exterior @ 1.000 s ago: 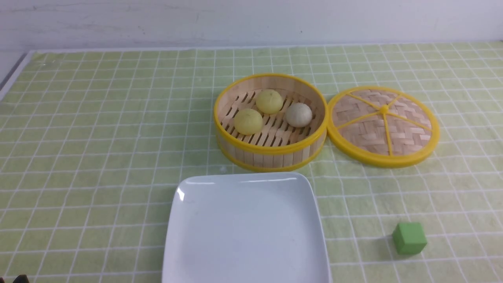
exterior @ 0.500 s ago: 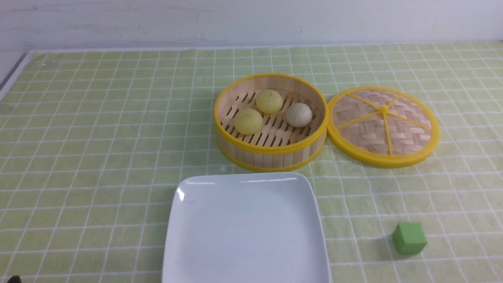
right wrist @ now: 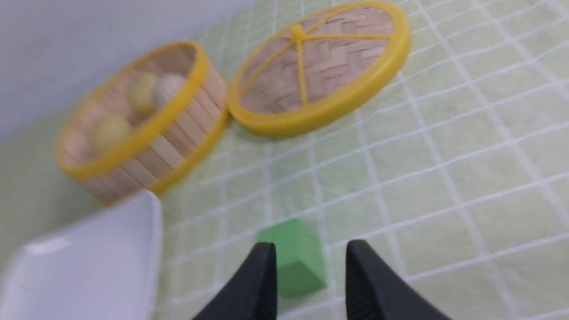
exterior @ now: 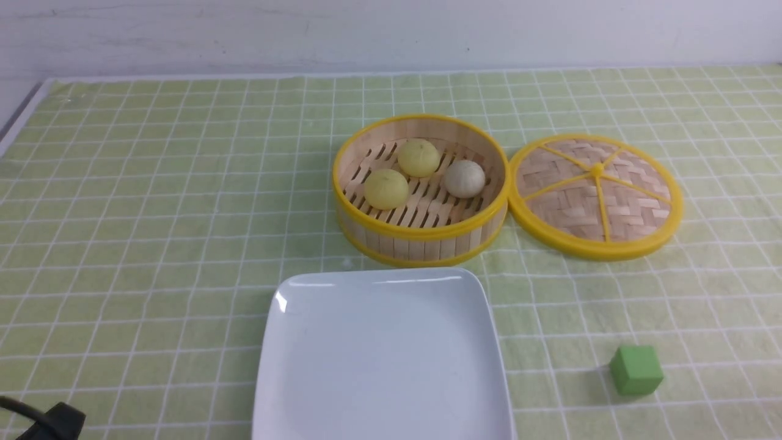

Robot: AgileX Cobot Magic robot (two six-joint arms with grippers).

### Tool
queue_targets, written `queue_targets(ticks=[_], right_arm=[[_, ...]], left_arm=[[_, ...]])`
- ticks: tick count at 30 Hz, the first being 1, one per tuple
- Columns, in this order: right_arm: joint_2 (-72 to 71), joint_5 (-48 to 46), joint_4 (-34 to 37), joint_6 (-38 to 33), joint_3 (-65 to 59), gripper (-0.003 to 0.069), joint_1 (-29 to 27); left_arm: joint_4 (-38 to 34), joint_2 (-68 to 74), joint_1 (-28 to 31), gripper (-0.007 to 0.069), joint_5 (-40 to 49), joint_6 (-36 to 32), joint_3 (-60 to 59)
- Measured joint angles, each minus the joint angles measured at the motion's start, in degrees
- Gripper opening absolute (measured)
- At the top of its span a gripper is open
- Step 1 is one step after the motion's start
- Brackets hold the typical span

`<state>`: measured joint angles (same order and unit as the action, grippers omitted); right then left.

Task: Put the steamed buns into the plate on the green tablecloth.
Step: 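Reach into the bamboo steamer and grasp a bun with the left gripper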

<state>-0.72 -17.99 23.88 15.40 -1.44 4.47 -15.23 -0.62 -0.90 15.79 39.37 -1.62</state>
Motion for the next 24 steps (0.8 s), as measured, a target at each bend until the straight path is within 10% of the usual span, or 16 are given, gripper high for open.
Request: queue_targets(ticks=[13, 19, 24], right_arm=[[0.0, 4.1, 11.3, 2.7, 1.0, 0.0211, 0.0], [9.5, 0.8, -0.9, -8.5, 18.8, 0.0001, 0.0], [30.9, -20.2, -10.7, -6.8, 34.4, -0.0001, 0.0]], left_arm=[[-8.9, 0.0, -0.8, 0.0223, -3.3, 3.9, 3.3], [0.3, 9.5, -1.9, 0.0061, 12.7, -8.6, 23.4], [5.4, 32.4, -1.9, 0.0002, 31.8, -15.3, 35.3]])
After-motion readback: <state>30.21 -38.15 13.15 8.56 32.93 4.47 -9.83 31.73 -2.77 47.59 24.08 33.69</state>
